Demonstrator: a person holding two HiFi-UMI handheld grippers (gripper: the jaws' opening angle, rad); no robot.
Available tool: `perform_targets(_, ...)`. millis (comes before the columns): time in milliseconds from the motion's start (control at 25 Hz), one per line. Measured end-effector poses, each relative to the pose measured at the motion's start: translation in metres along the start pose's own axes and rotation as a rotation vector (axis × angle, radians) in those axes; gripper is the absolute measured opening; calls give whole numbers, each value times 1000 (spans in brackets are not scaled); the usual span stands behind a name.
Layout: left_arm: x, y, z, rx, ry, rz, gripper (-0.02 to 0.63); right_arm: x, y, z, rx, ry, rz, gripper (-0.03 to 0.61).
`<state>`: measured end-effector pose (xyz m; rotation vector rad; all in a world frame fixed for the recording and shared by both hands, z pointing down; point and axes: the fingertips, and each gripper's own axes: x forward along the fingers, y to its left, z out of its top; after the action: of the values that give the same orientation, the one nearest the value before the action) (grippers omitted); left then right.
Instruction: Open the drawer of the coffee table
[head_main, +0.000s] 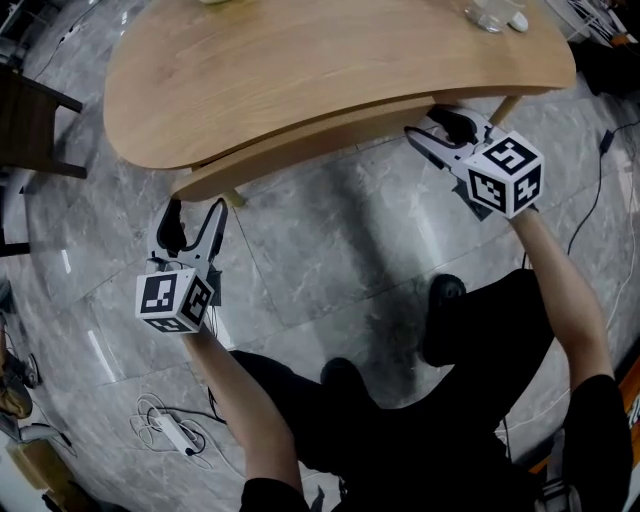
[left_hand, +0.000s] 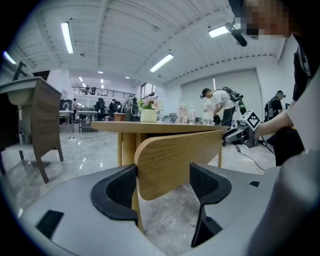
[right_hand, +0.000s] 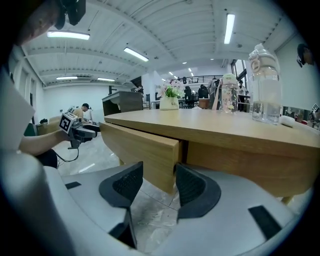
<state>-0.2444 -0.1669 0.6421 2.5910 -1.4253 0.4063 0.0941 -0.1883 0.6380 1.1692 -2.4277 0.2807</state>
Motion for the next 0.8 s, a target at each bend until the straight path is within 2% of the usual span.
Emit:
perform_targets(280,-23,-12,-10,18,50,-80,319,-18,13,-12,-14,54,62,194)
perform_targets(400,-31,-15,-12,0,48,-80,264,-28,18,-18,-18,74,84,189)
perform_targets(680,-49,-22,-16,-14,54,-94,264,-42,28,-23,-27,107,111,152)
perform_targets(800,-55,-23,-17,-23,60,-80,238,-46,29,-24,-26,115,112,137)
